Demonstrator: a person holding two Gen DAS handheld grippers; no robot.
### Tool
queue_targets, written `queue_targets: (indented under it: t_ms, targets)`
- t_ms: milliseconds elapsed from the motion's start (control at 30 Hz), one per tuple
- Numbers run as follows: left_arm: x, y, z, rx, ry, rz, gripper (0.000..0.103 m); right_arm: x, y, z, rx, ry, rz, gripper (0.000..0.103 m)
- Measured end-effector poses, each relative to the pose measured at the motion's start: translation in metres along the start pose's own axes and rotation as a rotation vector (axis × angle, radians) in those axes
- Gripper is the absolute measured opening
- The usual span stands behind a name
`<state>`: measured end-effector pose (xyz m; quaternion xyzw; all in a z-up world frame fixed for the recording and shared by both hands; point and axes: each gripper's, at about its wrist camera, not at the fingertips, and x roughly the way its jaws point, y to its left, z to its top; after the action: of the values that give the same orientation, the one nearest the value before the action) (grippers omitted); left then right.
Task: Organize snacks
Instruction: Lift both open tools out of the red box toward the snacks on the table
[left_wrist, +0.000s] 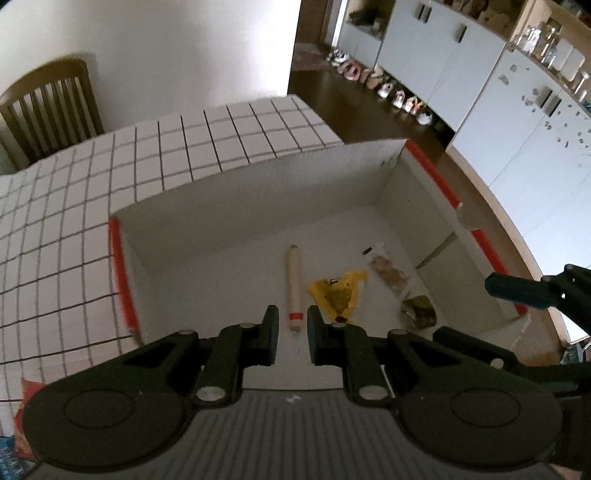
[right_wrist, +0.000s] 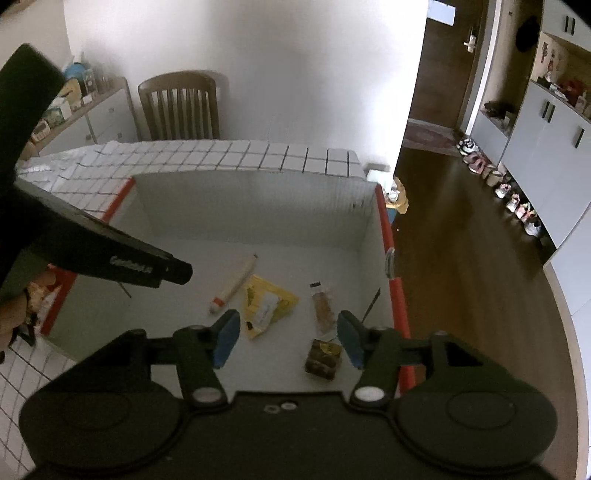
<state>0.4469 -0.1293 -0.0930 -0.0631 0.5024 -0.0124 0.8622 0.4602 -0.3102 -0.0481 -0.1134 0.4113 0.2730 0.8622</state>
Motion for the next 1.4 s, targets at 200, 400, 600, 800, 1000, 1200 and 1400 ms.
queue_targets:
  t_ms: [200, 400, 600, 800, 1000, 1200, 1400]
  targets:
    - [-0.032, 0.01, -0.014, -0.002, -0.052, -0.019, 0.015, -0.022, 0.013, -0.002, 0.005, -0.042, 0.011, 0.064]
    - [-0.062, 0.02, -0.03, 0.001, -0.1, -0.045, 0.015, -0.042, 0.026, -0.002, 0.023, -0.083, 0.023, 0.07]
    - [-0.093, 0.035, -0.049, 0.005, -0.147, -0.075, 0.015, -0.063, 0.045, -0.003, 0.049, -0.127, 0.046, 0.074]
    - [-0.121, 0.052, -0.073, 0.02, -0.195, -0.093, 0.015, -0.082, 0.064, -0.006, 0.072, -0.171, 0.07, 0.081]
    - [-0.148, 0.078, -0.097, 0.002, -0.225, -0.105, 0.019, -0.102, 0.087, -0.013, 0.091, -0.22, 0.084, 0.09]
    - [-0.174, 0.105, -0.129, -0.004, -0.284, -0.091, 0.067, -0.111, 0.114, -0.02, 0.118, -0.242, 0.104, 0.092]
    - [-0.192, 0.139, -0.155, -0.039, -0.296, -0.084, 0.075, -0.112, 0.147, -0.03, 0.12, -0.239, 0.126, 0.094]
